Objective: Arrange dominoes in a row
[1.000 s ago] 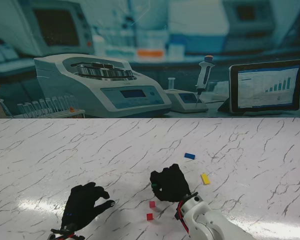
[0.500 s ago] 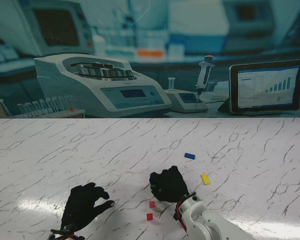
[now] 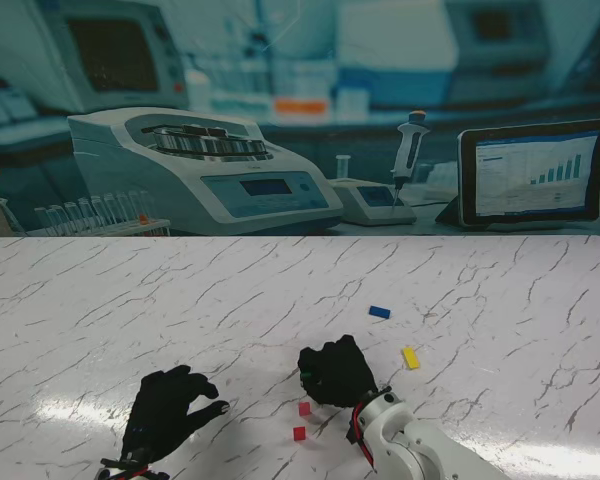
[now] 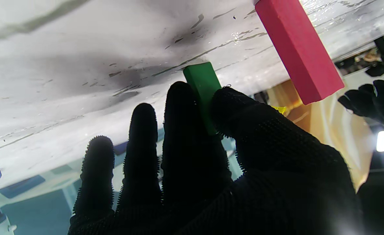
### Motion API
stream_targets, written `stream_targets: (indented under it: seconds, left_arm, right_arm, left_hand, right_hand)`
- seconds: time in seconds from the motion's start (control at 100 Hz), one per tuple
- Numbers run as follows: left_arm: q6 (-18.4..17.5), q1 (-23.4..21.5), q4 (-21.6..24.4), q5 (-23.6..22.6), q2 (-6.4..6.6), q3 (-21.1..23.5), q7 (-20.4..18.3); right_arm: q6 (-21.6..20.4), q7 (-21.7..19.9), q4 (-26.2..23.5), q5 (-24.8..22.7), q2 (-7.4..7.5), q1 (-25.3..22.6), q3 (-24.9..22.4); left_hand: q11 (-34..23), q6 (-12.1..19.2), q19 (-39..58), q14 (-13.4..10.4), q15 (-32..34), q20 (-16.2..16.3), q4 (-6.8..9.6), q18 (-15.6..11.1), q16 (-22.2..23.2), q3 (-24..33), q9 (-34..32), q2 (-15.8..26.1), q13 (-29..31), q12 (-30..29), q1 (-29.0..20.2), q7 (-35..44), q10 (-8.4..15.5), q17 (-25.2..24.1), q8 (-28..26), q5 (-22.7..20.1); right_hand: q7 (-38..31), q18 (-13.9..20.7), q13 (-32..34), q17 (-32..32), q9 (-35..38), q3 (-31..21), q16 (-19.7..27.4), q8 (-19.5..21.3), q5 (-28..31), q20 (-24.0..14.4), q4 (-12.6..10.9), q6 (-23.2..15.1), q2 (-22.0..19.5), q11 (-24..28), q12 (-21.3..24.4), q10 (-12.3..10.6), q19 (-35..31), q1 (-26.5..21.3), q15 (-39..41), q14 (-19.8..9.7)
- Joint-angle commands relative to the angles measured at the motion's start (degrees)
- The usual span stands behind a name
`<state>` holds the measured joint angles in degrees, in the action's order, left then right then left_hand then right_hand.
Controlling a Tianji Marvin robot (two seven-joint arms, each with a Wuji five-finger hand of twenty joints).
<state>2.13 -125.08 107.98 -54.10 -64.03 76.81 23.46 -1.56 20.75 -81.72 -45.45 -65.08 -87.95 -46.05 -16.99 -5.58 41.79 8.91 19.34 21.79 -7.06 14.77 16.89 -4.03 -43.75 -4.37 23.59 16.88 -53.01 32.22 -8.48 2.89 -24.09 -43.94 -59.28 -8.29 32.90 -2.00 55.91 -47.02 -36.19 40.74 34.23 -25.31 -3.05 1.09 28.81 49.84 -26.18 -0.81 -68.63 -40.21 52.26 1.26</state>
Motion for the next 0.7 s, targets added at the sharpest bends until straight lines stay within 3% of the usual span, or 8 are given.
stream_targets:
  seconds: [0.0,0.59,0.69]
  left_arm:
    - [-1.12,-0.38,0.08,0.26,-0.26,-0.09,-0.53]
    - [-1.13,-0.19,0.02,0.24,-0.24,-0.18,-0.61]
    - [-1.13,-0.14,0.01,0.24,-0.24,-0.2,-0.63]
  right_arm:
    - [-0.07,-0.18,-0.07,0.07,-0.36,-0.35,0.25]
    - [-0.53,-3.54,-1.62,0.37,0.33,-1.04,-1.61]
    - [-0.97,-5.13,-2.32,0.38,0.68,-1.37,-2.35]
  left_hand:
    - [-0.93,0.95,2.14,-0.41,0.67,0.72,1.16,0.74,0.96,0.46,-0.98,1.35,0.9,0.62,0.4,0.21,0.73,-0.29,-0.65,-0.77]
    - [-0.98,0.89,2.13,-0.33,0.73,0.72,1.14,0.71,0.96,0.38,-1.06,1.43,0.97,0.63,0.23,0.39,0.69,-0.26,-0.67,-0.79]
    - [-0.98,0.94,2.15,-0.3,0.73,0.73,1.14,0.73,0.97,0.37,-1.05,1.44,0.94,0.63,0.22,0.44,0.77,-0.26,-0.68,-0.83]
  right_hand:
    - [0.65,0.29,-1.14,1.08,-0.92,0.4,0.8,-0.74,-0.7,0.48,2.19,-0.2,-1.02,-0.85,-0.14,0.48,-0.01,-1.19,-0.47,0.46]
    - [8.0,-0.55,-5.15,2.88,-5.3,0.22,1.11,-2.51,-3.54,0.73,2.64,2.04,0.58,-6.31,-0.08,4.3,1.6,0.24,-2.37,2.75]
    - [11.99,-1.26,-6.52,3.48,-6.82,-0.59,1.16,-2.11,-4.05,0.96,2.54,2.17,0.46,-8.45,-0.33,5.16,2.93,1.01,-3.34,3.25]
